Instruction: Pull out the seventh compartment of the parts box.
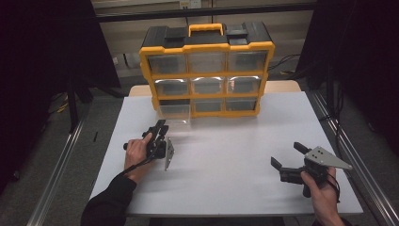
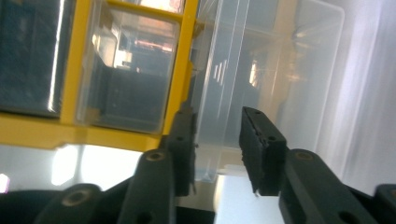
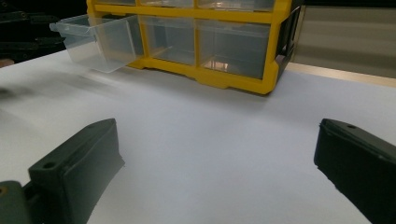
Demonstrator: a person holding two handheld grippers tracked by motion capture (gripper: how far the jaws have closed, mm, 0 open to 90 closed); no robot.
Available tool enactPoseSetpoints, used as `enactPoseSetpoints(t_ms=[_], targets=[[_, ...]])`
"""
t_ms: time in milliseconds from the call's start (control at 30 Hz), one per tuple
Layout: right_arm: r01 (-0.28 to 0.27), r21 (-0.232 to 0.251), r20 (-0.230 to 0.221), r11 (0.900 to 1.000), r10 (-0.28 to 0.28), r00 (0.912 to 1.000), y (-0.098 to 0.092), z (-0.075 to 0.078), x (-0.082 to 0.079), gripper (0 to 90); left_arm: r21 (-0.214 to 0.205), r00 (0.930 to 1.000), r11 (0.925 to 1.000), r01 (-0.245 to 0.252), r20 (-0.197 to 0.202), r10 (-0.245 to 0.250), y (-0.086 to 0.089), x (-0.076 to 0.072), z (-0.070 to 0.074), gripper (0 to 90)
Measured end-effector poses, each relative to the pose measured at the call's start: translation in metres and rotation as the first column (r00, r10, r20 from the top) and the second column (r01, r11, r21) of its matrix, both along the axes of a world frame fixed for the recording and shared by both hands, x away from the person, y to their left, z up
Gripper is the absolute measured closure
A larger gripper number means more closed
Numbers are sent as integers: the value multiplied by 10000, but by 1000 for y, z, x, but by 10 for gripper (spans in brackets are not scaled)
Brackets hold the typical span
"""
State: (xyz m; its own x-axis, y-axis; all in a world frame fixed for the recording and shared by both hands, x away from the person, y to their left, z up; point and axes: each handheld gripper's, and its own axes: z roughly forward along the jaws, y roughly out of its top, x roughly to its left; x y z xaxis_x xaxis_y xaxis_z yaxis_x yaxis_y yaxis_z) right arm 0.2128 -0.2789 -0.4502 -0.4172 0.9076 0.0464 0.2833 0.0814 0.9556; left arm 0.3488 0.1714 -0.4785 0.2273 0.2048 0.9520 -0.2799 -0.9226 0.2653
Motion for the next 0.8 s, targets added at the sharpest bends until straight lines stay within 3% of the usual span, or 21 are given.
enactPoseSetpoints(t_ms=[33, 100, 133, 167, 200, 233, 267, 333, 433, 533, 600, 633, 667, 700, 733, 767, 800], targets=[[-4, 16, -31, 10000, 4, 10000, 0, 0, 0, 1, 77, 9999, 9999, -94, -129, 95, 1, 0, 2, 618], [-15, -5, 11, 10000, 15, 10000, 0, 0, 0, 1, -592, 9993, 9982, -112, -360, 91, 0, 2, -1, 552], [-9, -7, 3, 10000, 9, 10000, 0, 0, 0, 2, -445, 9985, 9987, -251, -492, 229, 1, 1, 1, 482], [-9, -7, 3, 10000, 9, 10000, 0, 0, 0, 2, -231, 9979, 9985, -502, -413, 492, 1, 0, 3, 482], [-5, 15, -36, 10000, 5, 10000, 0, 0, 0, 2, -705, 9977, 9967, -400, -571, 360, 1, 2, 3, 449], [-9, 7, -23, 10000, 9, 10000, 0, 0, 0, 2, -981, 9979, 9947, -311, -598, 254, 1, 3, 3, 352], [-9, 7, -23, 10000, 9, 10000, 0, 0, 0, 2, -734, 9961, 9949, -695, -600, 651, 2, 1, 6, 352], [-10, 7, -21, 10000, 10, 10000, 0, 0, 0, 2, -1490, 9950, 9858, -780, -742, 675, 2, 5, 4, 262], [-4, 2, -24, 10000, 4, 10000, 0, 0, 0, 2, -1926, 9863, 9730, -1271, -1286, 1034, 3, 6, 6, 182], [4, 2, -28, 10000, -4, 10000, 0, 0, 0, 2, -2178, 9842, 9656, -1423, -1350, 1146, 3, 7, 9, 134], [-14, -3, -40, 10000, 14, 10000, 0, 0, 0, 2, -2611, 9761, 9491, -1761, -1711, 1340, 3, 6, 10, 87], [-2, -23, -21, 10000, 2, 10000, 0, 0, 0, 2, -3066, 9715, 9330, -1885, -1972, 1314, 3, 6, 11, 79], [9, -28, -45, 10000, -9, 10000, 0, 0, 0, 2, -3096, 9705, 9313, -1918, -2011, 1330, 4, 6, 14, 73], [28, -34, -28, 10000, -28, 10000, 0, -1, 0, 4, -3383, 9631, 9169, -2119, -2314, 1372, 4, 6, 15, 68], [28, -34, -28, 10000, -28, 10000, 0, -1, 0, 4, -3595, 9581, 9070, -2192, -2551, 1304, 5, 6, 18, 68], [8, -33, -66, 10000, -8, 10000, 0, -1, 1, 4, -4394, 9415, 8619, -2531, -3169, 1149, 5, 6, 19, 58], [33, -27, -111, 10000, -33, 9999, 0, -1, 0, 4, -4639, 9304, 8450, -2661, -3528, 993, 6, 7, 22, 64]])
